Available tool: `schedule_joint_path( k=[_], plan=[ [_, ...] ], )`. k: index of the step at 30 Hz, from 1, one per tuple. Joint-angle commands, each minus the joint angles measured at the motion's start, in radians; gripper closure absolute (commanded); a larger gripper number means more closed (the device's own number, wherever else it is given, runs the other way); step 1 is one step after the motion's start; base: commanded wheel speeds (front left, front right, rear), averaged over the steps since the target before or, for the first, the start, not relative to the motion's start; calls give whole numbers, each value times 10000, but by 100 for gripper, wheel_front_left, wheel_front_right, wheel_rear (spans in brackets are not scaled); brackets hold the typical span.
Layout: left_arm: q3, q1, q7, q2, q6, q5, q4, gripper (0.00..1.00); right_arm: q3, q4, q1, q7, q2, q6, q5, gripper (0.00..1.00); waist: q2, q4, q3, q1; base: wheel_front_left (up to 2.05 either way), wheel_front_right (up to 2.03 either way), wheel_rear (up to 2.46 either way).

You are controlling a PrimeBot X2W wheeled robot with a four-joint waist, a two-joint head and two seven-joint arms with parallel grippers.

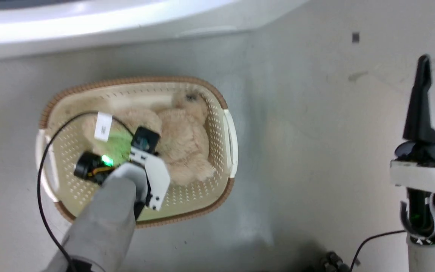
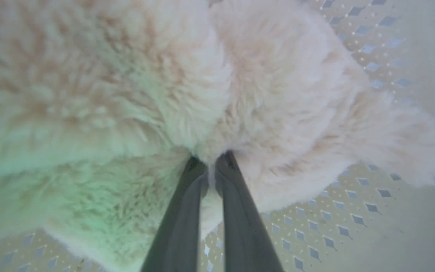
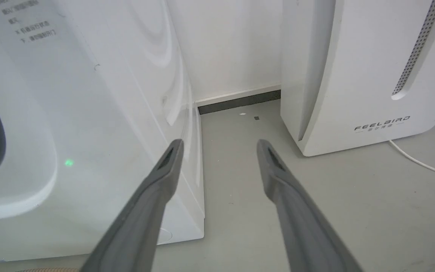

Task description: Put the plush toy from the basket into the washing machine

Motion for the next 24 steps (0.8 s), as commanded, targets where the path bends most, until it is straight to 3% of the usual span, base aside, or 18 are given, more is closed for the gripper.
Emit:
schedule_joint_path(
  k=[1, 15, 24],
  plan=[
    [87, 251, -195, -82, -60, -177, 29, 100, 30, 124, 206, -44, -6, 6, -83, 0, 0, 203, -763, -1, 0, 0, 0],
    [-409, 1689, -1494, -501, -350, -662, 5, 100, 284, 668, 1479, -44, -6, 6, -549, 0, 0, 1051, -3680, -1, 0, 0, 0],
    [-880, 2650, -1779, -512, -396, -1259, -782, 100, 260, 938, 2396, -44, -6, 6, -659, 0, 0, 1526, -5176, -1, 0, 0, 0]
  ],
)
